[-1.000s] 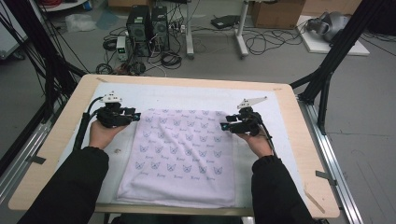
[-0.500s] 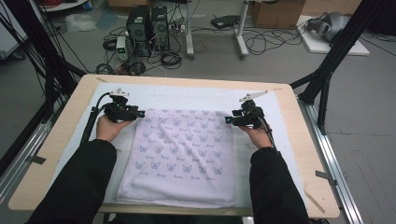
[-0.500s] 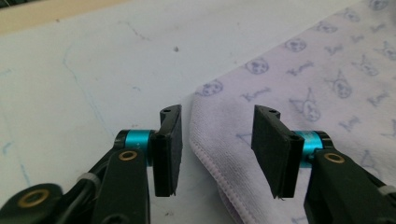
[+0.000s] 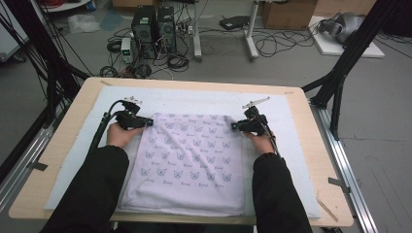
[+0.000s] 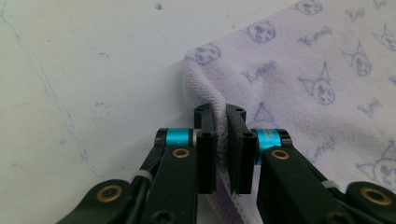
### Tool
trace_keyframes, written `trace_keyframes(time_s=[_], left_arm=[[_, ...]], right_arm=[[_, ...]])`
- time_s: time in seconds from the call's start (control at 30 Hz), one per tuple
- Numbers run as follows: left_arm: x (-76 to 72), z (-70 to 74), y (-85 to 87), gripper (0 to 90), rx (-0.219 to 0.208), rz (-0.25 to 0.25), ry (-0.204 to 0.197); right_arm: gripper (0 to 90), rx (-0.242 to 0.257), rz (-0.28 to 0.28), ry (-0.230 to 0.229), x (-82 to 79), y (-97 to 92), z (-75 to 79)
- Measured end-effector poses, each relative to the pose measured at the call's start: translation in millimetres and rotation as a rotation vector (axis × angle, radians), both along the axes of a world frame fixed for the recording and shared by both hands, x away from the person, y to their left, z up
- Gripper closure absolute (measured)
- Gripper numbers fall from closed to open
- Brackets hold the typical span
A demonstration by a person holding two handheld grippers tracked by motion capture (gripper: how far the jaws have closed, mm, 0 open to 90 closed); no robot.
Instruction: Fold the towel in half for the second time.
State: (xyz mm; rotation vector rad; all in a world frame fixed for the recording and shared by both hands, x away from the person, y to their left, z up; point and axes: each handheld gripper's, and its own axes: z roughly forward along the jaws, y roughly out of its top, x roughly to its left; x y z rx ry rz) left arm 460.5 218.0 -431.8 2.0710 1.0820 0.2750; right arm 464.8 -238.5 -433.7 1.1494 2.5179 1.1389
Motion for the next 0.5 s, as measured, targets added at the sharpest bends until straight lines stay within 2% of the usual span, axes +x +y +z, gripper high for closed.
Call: trace_keyframes(time_s=[0.1, 0.2, 0.37, 0.5], left_arm=[[-3.7, 10.5, 1.7, 84.1, -0.013, -0.002, -0.054], [-7.7, 21.6, 4.4, 84.1, -0.065, 0.003, -0.107], [-17.6, 35.8, 9.2, 84.0, -0.075, -0.024, -0.156], [-31.0, 48.1, 14.1, 83.9, -0.100, -0.039, -0.206]], right_arm=[[84.9, 0.016, -0.003, -0.037, -2.7, -3.5, 10.7], [85.0, 0.031, -0.004, -0.062, -6.2, -10.8, 21.4], [84.9, 0.095, 0.013, -0.085, -13.5, -20.1, 35.3], [84.8, 0.114, 0.046, -0.120, -22.5, -20.7, 47.1]])
